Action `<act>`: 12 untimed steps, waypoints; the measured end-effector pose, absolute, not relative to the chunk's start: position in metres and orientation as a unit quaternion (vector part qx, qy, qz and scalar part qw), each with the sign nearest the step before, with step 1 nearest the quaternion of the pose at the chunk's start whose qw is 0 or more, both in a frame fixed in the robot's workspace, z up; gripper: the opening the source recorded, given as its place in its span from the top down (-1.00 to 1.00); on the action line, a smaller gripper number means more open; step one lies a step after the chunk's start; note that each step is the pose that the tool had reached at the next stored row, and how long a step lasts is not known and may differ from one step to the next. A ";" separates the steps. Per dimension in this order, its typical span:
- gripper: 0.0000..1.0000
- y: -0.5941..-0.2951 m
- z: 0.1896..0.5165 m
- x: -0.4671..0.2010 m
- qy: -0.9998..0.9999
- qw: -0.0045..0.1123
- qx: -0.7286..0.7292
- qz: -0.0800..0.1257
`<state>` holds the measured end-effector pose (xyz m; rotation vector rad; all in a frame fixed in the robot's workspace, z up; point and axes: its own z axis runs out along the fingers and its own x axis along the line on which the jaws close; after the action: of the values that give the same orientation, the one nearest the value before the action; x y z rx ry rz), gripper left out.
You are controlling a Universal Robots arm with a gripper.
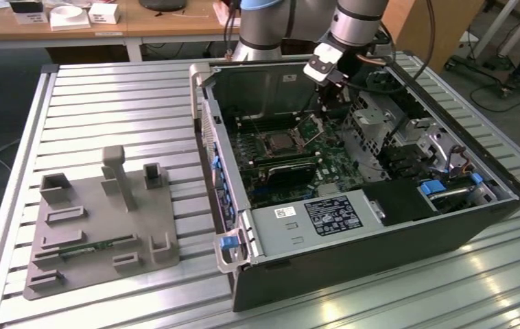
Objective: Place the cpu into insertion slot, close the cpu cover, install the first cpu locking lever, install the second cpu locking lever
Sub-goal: 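Close the cpu cover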
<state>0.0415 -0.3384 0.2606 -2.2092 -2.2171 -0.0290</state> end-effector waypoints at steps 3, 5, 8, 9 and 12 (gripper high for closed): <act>0.80 -0.338 0.260 0.050 -0.708 0.006 -0.706 -0.009; 0.80 -0.337 0.259 0.054 -0.708 0.006 -0.706 -0.009; 0.80 -0.336 0.257 0.060 -0.708 0.006 -0.706 -0.009; 0.80 -0.336 0.256 0.061 -0.708 0.006 -0.706 -0.009; 0.80 -0.336 0.251 0.062 -0.708 0.006 -0.706 -0.009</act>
<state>0.0622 -0.3355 0.2505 -2.2092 -2.2170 -0.0289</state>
